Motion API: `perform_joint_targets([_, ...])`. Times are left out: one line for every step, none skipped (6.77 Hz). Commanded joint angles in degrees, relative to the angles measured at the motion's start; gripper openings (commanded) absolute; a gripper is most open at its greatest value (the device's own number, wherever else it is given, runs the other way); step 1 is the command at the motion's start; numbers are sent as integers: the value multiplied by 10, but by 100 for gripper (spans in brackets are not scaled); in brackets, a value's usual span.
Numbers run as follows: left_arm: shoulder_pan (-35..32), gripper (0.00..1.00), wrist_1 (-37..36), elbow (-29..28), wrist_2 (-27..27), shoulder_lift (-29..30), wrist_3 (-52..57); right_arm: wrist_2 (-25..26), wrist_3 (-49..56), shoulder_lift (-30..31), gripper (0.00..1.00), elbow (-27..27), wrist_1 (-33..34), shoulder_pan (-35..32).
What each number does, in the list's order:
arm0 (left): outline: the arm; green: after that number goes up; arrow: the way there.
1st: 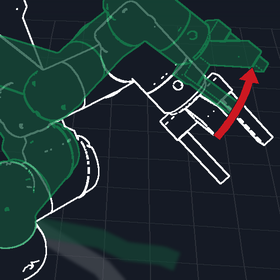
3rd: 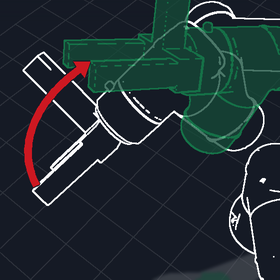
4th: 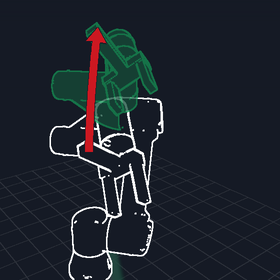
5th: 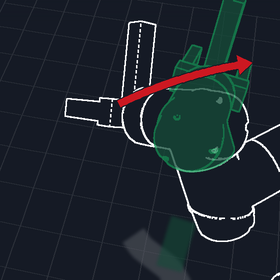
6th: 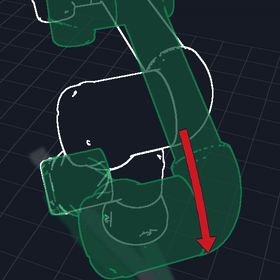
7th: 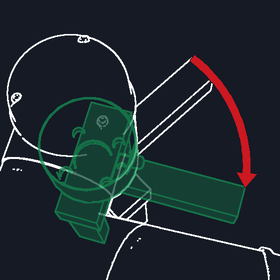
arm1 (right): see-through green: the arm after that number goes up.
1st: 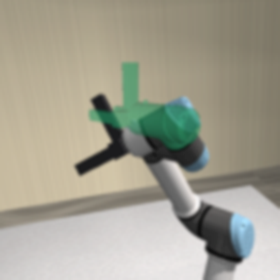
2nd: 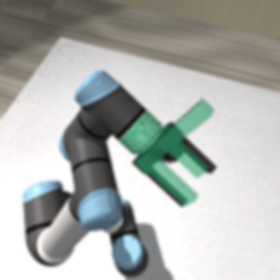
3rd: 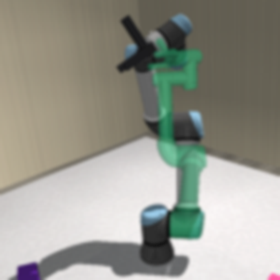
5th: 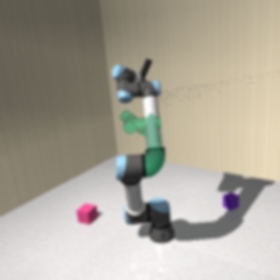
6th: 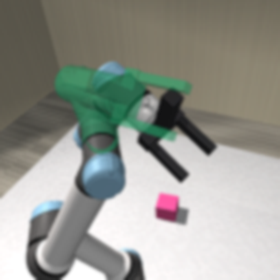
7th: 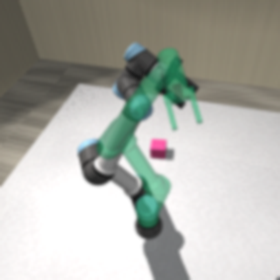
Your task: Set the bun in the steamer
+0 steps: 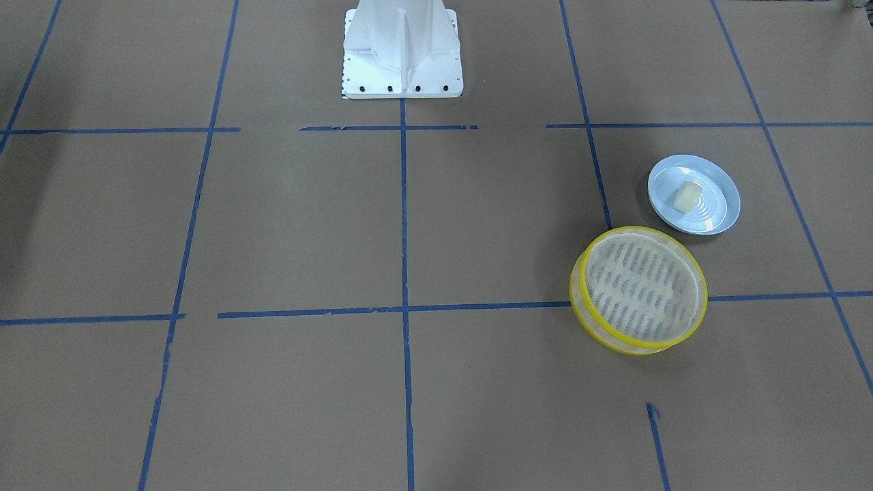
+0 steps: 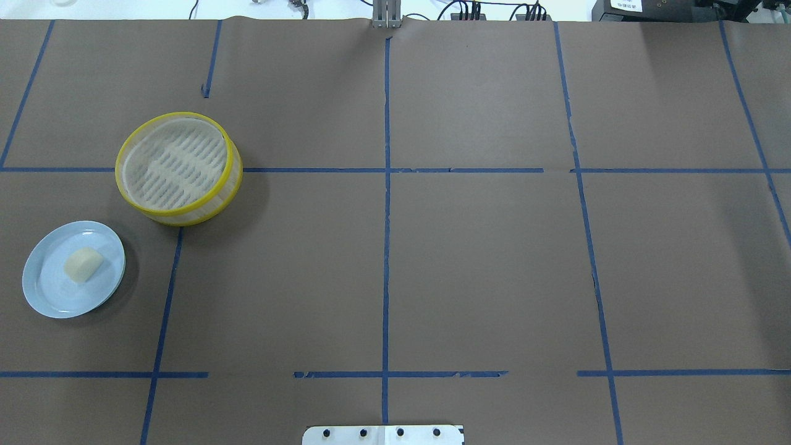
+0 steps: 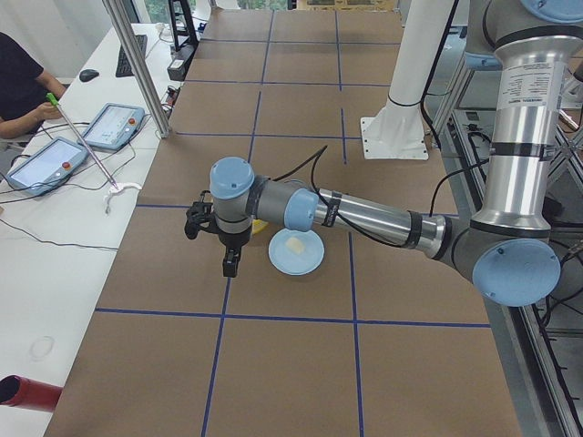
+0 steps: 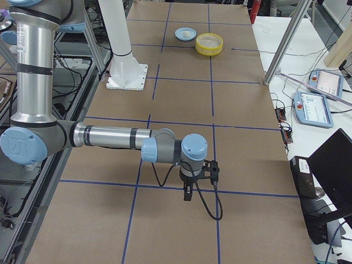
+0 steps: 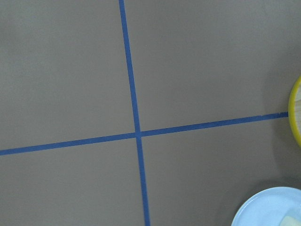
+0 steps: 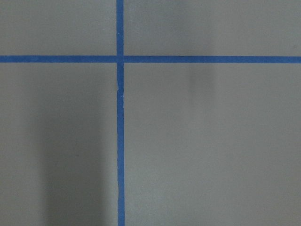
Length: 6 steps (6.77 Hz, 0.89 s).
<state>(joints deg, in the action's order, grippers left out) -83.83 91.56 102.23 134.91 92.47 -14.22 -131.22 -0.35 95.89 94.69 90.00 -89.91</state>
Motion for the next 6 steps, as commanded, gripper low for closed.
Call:
perform_joint_targets([104, 100, 6, 42, -29, 2, -191, 0, 0, 0, 100, 1, 0, 0])
perform_joint_targets([142, 100, 23, 54, -39, -17, -227, 0, 0, 0, 100, 0, 0, 0])
perform_joint_targets([176, 100, 98, 53, -59, -65, -255, 0, 0, -1, 100, 1, 0, 0])
perform_joint_targets([223, 100, 192, 51, -81, -107, -325, 0, 0, 0, 100, 0, 0, 0])
perform_joint_targets([268, 100, 241, 46, -91, -122, -385, 0, 0, 0, 100, 0, 0, 0])
perform_joint_targets([306, 100, 243, 46, -100, -120, -412, 0, 0, 0, 100, 1, 0, 0])
